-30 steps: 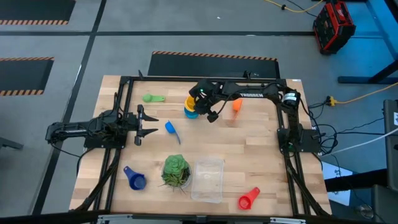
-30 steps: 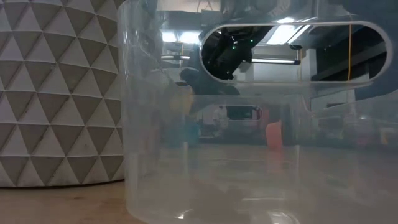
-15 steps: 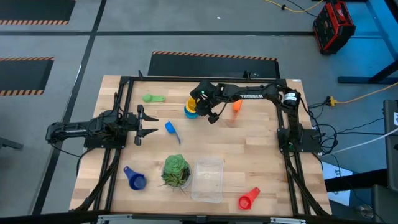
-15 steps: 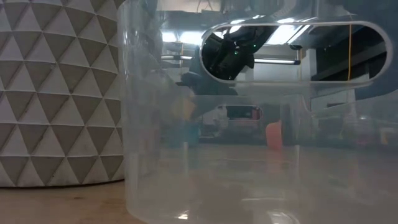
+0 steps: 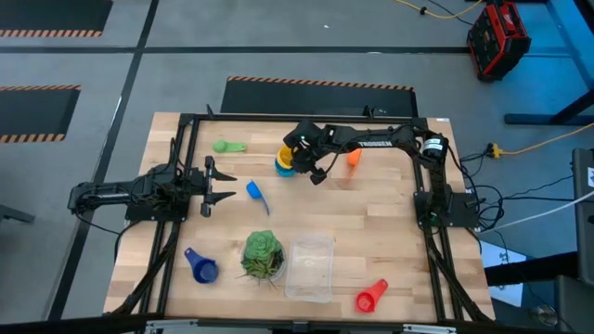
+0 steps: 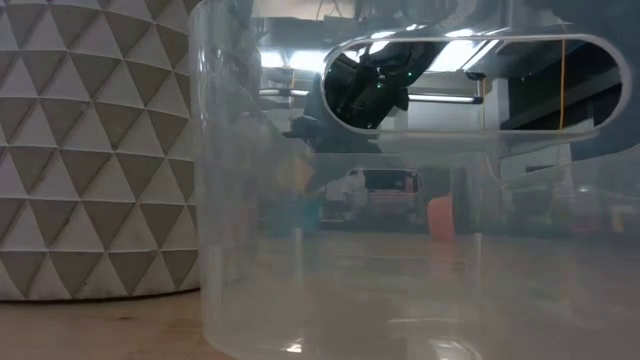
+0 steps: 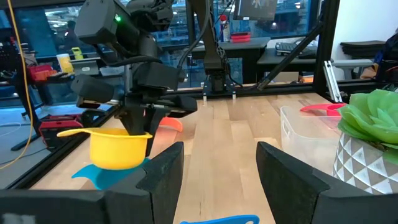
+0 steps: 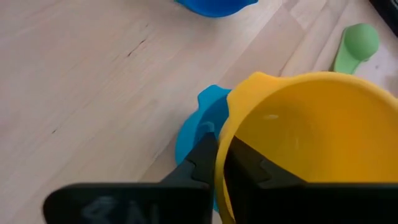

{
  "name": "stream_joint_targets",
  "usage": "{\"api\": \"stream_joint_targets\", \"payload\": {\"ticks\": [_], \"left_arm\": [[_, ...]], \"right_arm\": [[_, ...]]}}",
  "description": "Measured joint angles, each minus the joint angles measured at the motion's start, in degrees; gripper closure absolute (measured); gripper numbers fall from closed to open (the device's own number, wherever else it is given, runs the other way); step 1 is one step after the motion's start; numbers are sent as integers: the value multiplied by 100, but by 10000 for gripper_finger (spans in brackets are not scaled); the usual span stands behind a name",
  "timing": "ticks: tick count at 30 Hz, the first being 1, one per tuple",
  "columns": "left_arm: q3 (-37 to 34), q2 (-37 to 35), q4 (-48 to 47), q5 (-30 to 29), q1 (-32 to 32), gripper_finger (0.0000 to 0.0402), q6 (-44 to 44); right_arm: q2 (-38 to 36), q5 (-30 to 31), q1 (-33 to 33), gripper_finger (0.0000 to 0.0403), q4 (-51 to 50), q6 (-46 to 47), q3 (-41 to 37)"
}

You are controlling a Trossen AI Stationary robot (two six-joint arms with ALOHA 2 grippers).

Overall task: Nest measuring cups in basket
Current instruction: Stack the yellow measuring cup on top of the light blue measuring cup, then stack the dark blue measuring cup on top of the yellow measuring cup

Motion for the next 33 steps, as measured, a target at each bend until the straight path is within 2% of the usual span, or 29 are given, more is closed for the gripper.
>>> {"api": "stream_joint_targets", "payload": {"ticks": [9, 21, 33], "left_arm": [[-1, -1, 0, 1, 1, 207, 0], [-1, 0, 2, 1, 0, 207, 0], [0, 0, 0, 0, 0, 207, 0]], "right_arm": [[0, 2, 0, 342, 42, 0, 0], [0, 4, 0, 279, 37, 0, 0], [0, 7, 0, 273, 45, 0, 0]]}}
